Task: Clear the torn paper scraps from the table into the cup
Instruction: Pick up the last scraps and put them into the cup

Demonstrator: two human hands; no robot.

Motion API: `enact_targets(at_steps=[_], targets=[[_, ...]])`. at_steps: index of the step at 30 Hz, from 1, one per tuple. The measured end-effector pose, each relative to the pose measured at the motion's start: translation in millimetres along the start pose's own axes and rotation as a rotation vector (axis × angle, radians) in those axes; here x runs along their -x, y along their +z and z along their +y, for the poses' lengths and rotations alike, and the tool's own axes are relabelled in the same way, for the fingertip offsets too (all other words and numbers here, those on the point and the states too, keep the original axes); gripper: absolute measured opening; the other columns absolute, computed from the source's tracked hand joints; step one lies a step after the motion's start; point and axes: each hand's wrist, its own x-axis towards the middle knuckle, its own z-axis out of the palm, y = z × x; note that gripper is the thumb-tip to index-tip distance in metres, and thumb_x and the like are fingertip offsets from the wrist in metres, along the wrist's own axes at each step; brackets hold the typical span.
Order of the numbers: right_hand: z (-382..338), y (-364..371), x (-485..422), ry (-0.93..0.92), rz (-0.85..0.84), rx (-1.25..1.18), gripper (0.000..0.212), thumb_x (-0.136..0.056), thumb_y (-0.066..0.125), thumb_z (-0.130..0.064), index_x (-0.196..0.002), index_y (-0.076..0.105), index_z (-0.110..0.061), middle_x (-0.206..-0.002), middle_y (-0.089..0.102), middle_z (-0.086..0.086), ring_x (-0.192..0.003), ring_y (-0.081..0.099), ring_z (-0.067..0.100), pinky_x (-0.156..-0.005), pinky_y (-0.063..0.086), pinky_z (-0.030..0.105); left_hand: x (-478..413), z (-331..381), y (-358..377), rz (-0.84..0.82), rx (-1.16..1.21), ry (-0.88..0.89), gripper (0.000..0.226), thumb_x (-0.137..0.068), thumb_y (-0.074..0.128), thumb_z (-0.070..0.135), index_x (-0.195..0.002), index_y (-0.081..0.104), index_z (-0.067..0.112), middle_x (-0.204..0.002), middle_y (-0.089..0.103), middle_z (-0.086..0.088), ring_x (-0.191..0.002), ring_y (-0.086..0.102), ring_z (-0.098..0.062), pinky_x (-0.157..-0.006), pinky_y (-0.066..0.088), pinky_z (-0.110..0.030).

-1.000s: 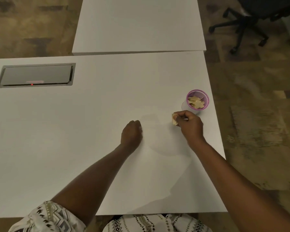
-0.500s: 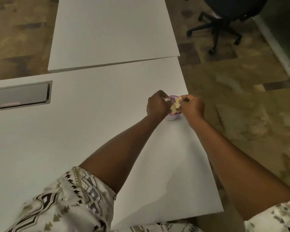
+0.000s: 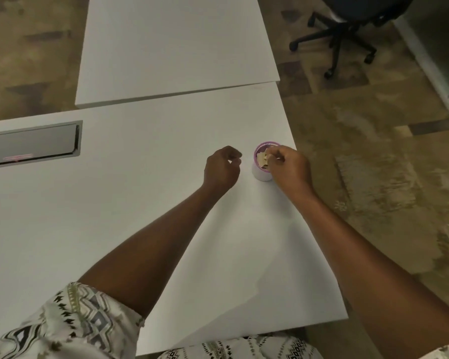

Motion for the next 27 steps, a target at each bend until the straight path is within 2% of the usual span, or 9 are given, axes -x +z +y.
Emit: enact_targets(at_steps=[4,8,11,13,16,19,23,25,27], targets=[[6,34,39,-0.049,-0.134,0.010,0.022,-0.093,0.058,-0.017,-0.110,0.073,-0.014,-0.110,0.073,0.001,-0.100,0.066,0.017,-0.081,0.040,0.011,23,-61,-27,0.010,-0.125,-0.030,0.018,-0.092,0.058,0.017,-0.104,0.070,0.022,-0.107,0.069,0.002,-0.096,0.064,-0.017,-0.083,0.047,-0.028],[15,79,79,-0.023,-0.304,0.080,0.029,-0.091,0.054,-0.010,-0.114,0.071,-0.013,-0.116,0.070,0.004,-0.107,0.064,0.019,-0.093,0.043,0.021,60,-128,-58,0.040,-0.298,-0.016,0.024,-0.092,0.054,0.014,-0.112,0.067,0.019,-0.118,0.064,-0.003,-0.107,0.060,-0.025,-0.088,0.050,-0.039],[21,109,105,-0.012,-0.380,0.159,0.034,-0.090,0.053,-0.008,-0.120,0.068,-0.010,-0.119,0.066,0.010,-0.109,0.062,0.024,-0.092,0.042,0.022,88,-173,-77,0.020,-0.441,-0.018,0.037,-0.092,0.052,0.013,-0.128,0.060,0.014,-0.138,0.056,-0.008,-0.124,0.052,-0.033,-0.099,0.047,-0.042],[23,125,120,0.010,-0.422,0.195,0.036,-0.090,0.055,-0.010,-0.124,0.064,-0.008,-0.124,0.060,0.014,-0.111,0.061,0.027,-0.092,0.042,0.024,106,-199,-86,-0.026,-0.534,-0.035,0.047,-0.093,0.050,0.016,-0.140,0.049,0.011,-0.151,0.043,-0.014,-0.136,0.042,-0.036,-0.107,0.041,-0.044],[22,147,139,0.003,-0.442,0.264,0.036,-0.088,0.054,-0.006,-0.123,0.061,-0.003,-0.123,0.053,0.019,-0.113,0.055,0.034,-0.092,0.044,0.031,130,-231,-93,-0.147,-0.639,-0.028,0.060,-0.098,0.046,0.024,-0.153,0.027,0.008,-0.164,0.016,-0.017,-0.149,0.021,-0.037,-0.117,0.030,-0.047],[12,165,156,-0.066,-0.449,0.292,0.029,-0.085,0.051,-0.001,-0.112,0.062,0.000,-0.112,0.050,0.016,-0.101,0.055,0.035,-0.083,0.045,0.032,148,-250,-92,-0.218,-0.677,-0.001,0.069,-0.101,0.040,0.033,-0.158,0.005,0.013,-0.166,-0.006,-0.008,-0.154,0.000,-0.033,-0.122,0.019,-0.047],[-4,179,164,-0.198,-0.411,0.253,0.037,-0.084,0.053,0.002,-0.117,0.065,-0.010,-0.109,0.054,0.011,-0.099,0.056,0.028,-0.084,0.048,0.032,152,-255,-91,-0.245,-0.702,-0.002,0.074,-0.101,0.038,0.037,-0.157,-0.006,0.016,-0.165,-0.017,-0.005,-0.153,-0.009,-0.030,-0.124,0.014,-0.047],[-7,182,159,-0.278,-0.377,0.330,0.036,-0.085,0.059,0.000,-0.120,0.062,-0.009,-0.113,0.055,0.011,-0.100,0.053,0.030,-0.082,0.050,0.036,151,-255,-92,-0.256,-0.692,0.000,0.076,-0.101,0.039,0.038,-0.157,-0.007,0.016,-0.165,-0.018,-0.004,-0.153,-0.010,-0.029,-0.124,0.013,-0.047],[-7,183,152,-0.340,-0.423,0.432,0.036,-0.086,0.059,-0.002,-0.121,0.059,-0.009,-0.117,0.054,0.009,-0.102,0.051,0.030,-0.080,0.051,0.039,151,-256,-94,-0.264,-0.676,0.006,0.077,-0.100,0.040,0.038,-0.157,-0.008,0.017,-0.164,-0.019,-0.004,-0.153,-0.011,-0.029,-0.124,0.012,-0.047]])
